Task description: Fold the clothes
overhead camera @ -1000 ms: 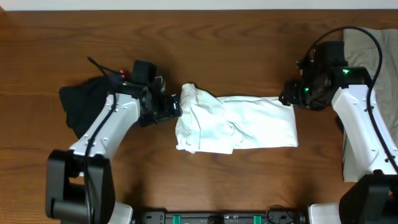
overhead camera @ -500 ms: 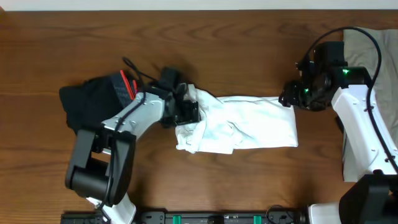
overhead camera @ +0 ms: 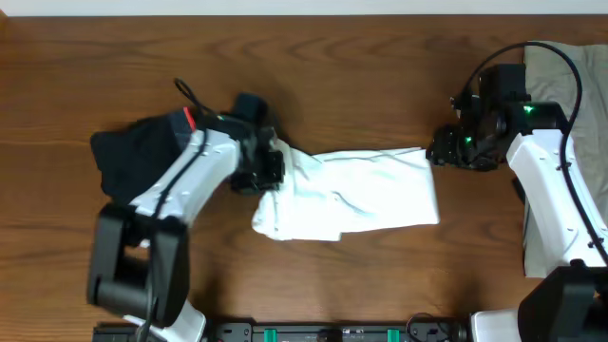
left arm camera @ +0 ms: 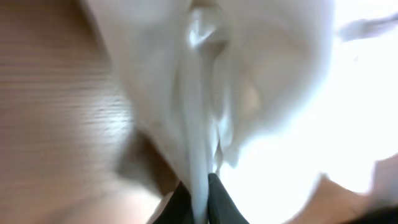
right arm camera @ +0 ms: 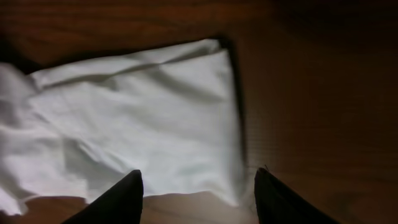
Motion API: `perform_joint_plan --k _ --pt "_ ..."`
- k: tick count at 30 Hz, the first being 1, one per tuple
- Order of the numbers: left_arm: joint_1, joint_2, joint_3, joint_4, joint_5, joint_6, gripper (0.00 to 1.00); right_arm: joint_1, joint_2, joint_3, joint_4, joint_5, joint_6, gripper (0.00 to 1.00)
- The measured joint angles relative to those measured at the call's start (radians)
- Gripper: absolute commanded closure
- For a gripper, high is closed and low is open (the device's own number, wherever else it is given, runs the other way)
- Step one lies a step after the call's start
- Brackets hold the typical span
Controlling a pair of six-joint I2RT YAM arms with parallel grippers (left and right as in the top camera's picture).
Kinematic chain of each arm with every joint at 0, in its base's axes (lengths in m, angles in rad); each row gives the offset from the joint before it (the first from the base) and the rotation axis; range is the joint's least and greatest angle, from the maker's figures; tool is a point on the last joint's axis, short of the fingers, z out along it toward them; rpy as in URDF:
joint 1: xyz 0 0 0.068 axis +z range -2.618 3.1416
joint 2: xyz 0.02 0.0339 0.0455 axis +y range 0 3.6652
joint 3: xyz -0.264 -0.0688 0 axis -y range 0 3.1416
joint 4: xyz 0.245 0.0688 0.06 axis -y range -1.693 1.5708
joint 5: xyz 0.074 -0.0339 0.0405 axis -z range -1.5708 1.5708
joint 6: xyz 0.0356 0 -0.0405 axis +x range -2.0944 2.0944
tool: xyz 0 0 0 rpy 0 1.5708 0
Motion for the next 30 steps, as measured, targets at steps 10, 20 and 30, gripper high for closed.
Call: perform_joint_plan --k 10,20,30 --pt "-0.035 -0.097 0.315 -0.162 -0.072 0.077 0.94 0.0 0.0 0.0 0.006 0.0 -0.006 0.44" --pt "-0.289 -0.003 0.319 -0.09 -0.075 0.037 0.94 0.0 0.0 0.0 0.005 0.0 -0.006 0.44" --pt "-0.492 0.179 0.319 -0.003 -0.074 -0.048 0.48 0.0 0.0 0.0 0.004 0.0 -0.006 0.44"
